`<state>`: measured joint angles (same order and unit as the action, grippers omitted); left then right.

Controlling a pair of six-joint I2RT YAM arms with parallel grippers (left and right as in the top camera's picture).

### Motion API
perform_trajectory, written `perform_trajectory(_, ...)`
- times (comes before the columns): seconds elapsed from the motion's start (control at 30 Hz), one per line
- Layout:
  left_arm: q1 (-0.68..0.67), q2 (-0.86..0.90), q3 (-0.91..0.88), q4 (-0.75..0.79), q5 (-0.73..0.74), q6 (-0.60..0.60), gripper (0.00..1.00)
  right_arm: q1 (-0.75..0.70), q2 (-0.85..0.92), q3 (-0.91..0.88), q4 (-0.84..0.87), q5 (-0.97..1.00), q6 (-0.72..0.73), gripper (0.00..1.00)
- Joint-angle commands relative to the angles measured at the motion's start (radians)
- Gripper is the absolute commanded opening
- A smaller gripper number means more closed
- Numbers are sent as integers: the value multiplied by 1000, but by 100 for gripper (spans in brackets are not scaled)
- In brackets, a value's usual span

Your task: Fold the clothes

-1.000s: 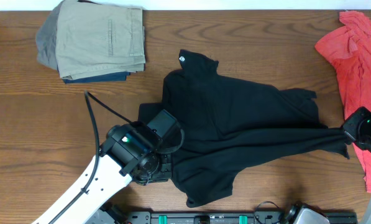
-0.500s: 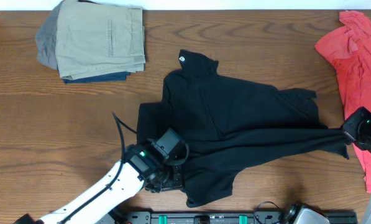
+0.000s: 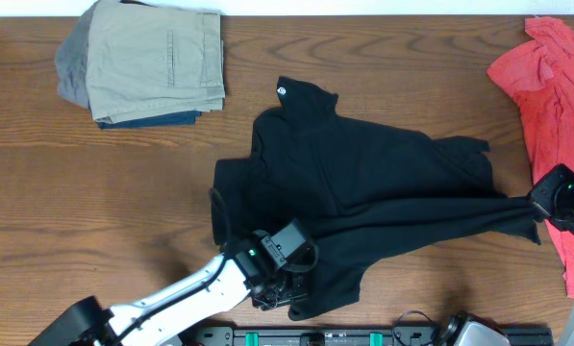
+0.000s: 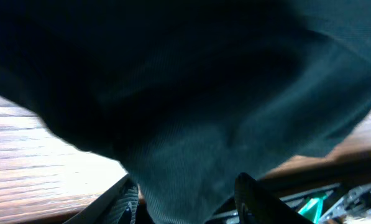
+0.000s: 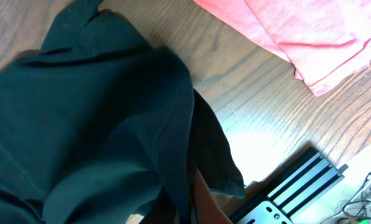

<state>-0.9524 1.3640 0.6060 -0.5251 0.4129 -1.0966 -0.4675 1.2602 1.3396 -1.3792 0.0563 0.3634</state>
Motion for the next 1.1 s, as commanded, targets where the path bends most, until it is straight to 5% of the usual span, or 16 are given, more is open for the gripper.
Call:
perform_trajectory(0.0, -4, 47, -6, 0, -2, -64, 51, -6, -10, 2, 2, 7, 2, 1)
perform_trajectory(0.17, -4, 74, -6, -6, -2, -57, 35, -6, -10, 2, -1, 7, 2, 1)
perform_trajectory(0.3, -4, 72, -5, -24, 0, -56, 6, -6, -10, 2, -1, 7, 2, 1)
perform_trajectory(1.07, -4, -337, 21, -390, -16, -11, 6, -6, -40, -10, -152, 8, 71, 1)
